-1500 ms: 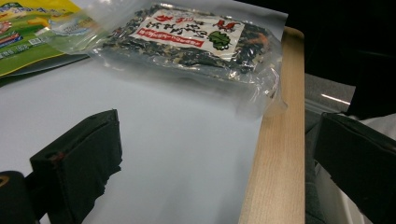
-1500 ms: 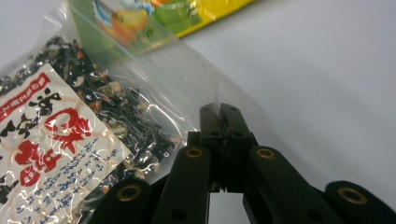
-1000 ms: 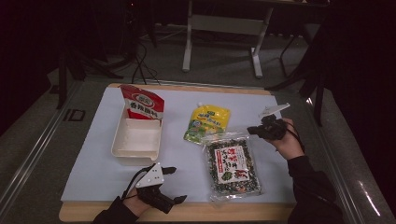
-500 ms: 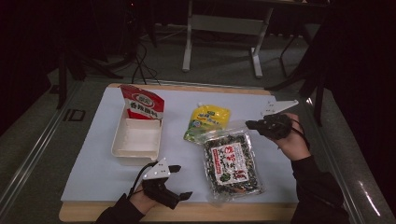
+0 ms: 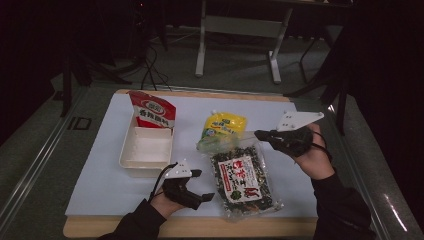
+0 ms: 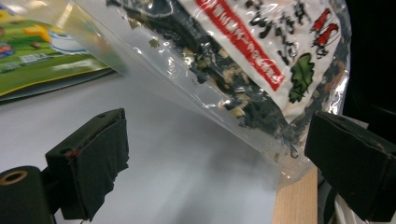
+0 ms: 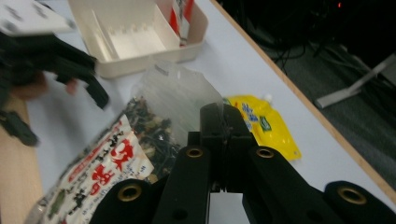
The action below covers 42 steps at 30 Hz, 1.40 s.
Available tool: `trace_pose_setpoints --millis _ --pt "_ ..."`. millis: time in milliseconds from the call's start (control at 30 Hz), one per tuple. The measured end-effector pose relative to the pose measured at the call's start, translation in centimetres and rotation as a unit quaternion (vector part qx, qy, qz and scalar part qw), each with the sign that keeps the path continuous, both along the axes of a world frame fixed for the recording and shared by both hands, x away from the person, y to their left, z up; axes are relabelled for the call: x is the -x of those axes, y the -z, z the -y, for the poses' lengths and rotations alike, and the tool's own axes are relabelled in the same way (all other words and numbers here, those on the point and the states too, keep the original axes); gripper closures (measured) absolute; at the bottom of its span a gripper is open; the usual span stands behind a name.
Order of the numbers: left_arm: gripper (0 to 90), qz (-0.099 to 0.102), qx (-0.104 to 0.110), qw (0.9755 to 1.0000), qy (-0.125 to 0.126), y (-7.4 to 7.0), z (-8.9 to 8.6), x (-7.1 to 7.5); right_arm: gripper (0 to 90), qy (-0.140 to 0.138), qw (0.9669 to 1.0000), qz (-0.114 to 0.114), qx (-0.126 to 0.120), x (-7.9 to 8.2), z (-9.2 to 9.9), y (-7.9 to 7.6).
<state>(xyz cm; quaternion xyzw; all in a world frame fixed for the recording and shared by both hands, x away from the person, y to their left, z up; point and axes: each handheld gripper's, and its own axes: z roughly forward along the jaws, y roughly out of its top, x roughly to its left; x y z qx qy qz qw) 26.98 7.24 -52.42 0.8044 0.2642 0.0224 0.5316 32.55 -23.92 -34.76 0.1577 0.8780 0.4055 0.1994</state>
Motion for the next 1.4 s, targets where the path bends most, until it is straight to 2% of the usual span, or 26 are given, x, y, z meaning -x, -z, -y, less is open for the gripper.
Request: trace_pose_setpoints --millis 133,167,200,233,300,333,367,400,433,533,567,600,667,700,767,800,867,900,933,1033,1233,1300,1400 --pt "7.3 -0.023 0.008 0.9997 0.003 0.5 0.4 -0.9 90.0 -0.013 0.9999 0.011 0.0 0.9 -0.4 -0.7" --pt "7.5 -0.023 0.008 0.9997 0.003 0.5 0.4 -0.9 90.0 -0.013 0.9999 0.011 0.0 0.9 -0.4 -0.7" --pt "7.5 -0.032 0.02 0.999 0.023 0.8 0.7 -1.2 90.0 -0.016 0.9998 0.015 -0.002 1.2 -0.4 -0.8" --pt "11.1 -0.037 0.024 0.9985 0.032 0.8 1.0 -1.4 90.0 -0.022 0.9996 0.018 -0.004 1.7 -0.6 -1.2" --pt "16.7 -0.045 0.046 0.9962 0.058 0.8 1.4 -1.6 90.0 -0.028 0.9993 0.026 -0.003 2.0 -0.8 -1.4" --pt "16.6 -0.047 0.059 0.9946 0.071 0.8 1.6 -1.7 90.0 -0.029 0.9992 0.026 -0.002 2.1 -0.9 -1.5" --pt "16.8 -0.047 0.059 0.9946 0.071 0.8 1.6 -1.7 90.0 -0.029 0.9992 0.026 -0.002 2.1 -0.9 -1.5" --pt "16.8 -0.055 0.07 0.9926 0.083 0.8 1.8 -1.8 90.0 -0.031 0.9992 0.027 -0.005 2.2 -1.0 -1.6" --pt "24.8 -0.053 0.076 0.9912 0.094 0.8 1.8 -1.9 90.0 -0.033 0.9991 0.028 -0.004 2.4 -1.0 -1.7" --pt "39.4 -0.043 0.094 0.9882 0.113 0.5 1.6 -1.8 90.0 -0.038 0.9988 0.029 -0.009 2.8 -0.9 -2.1" --pt "44.0 -0.043 0.094 0.9882 0.113 0.5 1.6 -1.8 90.0 -0.038 0.9988 0.029 -0.009 2.8 -0.9 -2.1" --pt "52.6 -0.04 0.116 0.9858 0.115 -0.1 1.3 -1.6 90.0 -0.043 0.9985 0.03 -0.012 3.2 -0.9 -2.4" --pt "60.7 -0.033 0.117 0.9853 0.12 -0.4 1.2 -1.5 90.0 -0.044 0.9983 0.036 -0.014 3.4 -0.9 -2.7" --pt "65.7 -0.026 0.123 0.984 0.127 -1.1 1.1 -1.3 90.0 -0.043 0.9983 0.037 -0.014 3.6 -0.9 -2.8" --pt "69.7 -0.019 0.119 0.9848 0.125 -1.3 1.1 -1.2 90.0 -0.038 0.9981 0.046 -0.012 3.7 -0.9 -3.1" --pt "71.5 -0.018 0.119 0.9845 0.128 -2.0 1.1 -0.8 90.0 -0.036 0.9981 0.049 -0.013 3.7 -0.8 -3.3" --pt "73.6 -0.015 0.111 0.986 0.124 -2.8 1.1 -0.5 90.0 -0.033 0.998 0.052 -0.016 3.7 -0.6 -3.5" --pt "75.7 -0.013 0.111 0.9858 0.126 -3.2 1.1 -0.3 90.0 -0.031 0.998 0.053 -0.016 3.7 -0.5 -3.6" --pt "76.4 -0.013 0.111 0.9858 0.126 -3.2 1.1 -0.3 90.0 -0.031 0.998 0.053 -0.016 3.7 -0.5 -3.6" --pt "77.4 -0.007 0.092 0.9879 0.124 -4.3 0.9 0.0 90.0 -0.03 0.9978 0.05 -0.03 3.6 0.0 -3.8" --pt "78.1 -0.007 0.08 0.9899 0.117 -5.1 0.7 0.2 88.3 -0.03 0.9976 0.047 -0.04 3.3 0.4 -3.6" --pt "78.1 -0.004 0.073 0.9906 0.116 -5.3 0.5 0.2 85.7 -0.028 0.9975 0.047 -0.045 3.1 0.5 -3.4" --pt "78.3 -0.001 0.068 0.9911 0.115 -5.6 0.4 0.3 76.8 -0.023 0.9974 0.041 -0.055 2.7 0.8 -3.0"
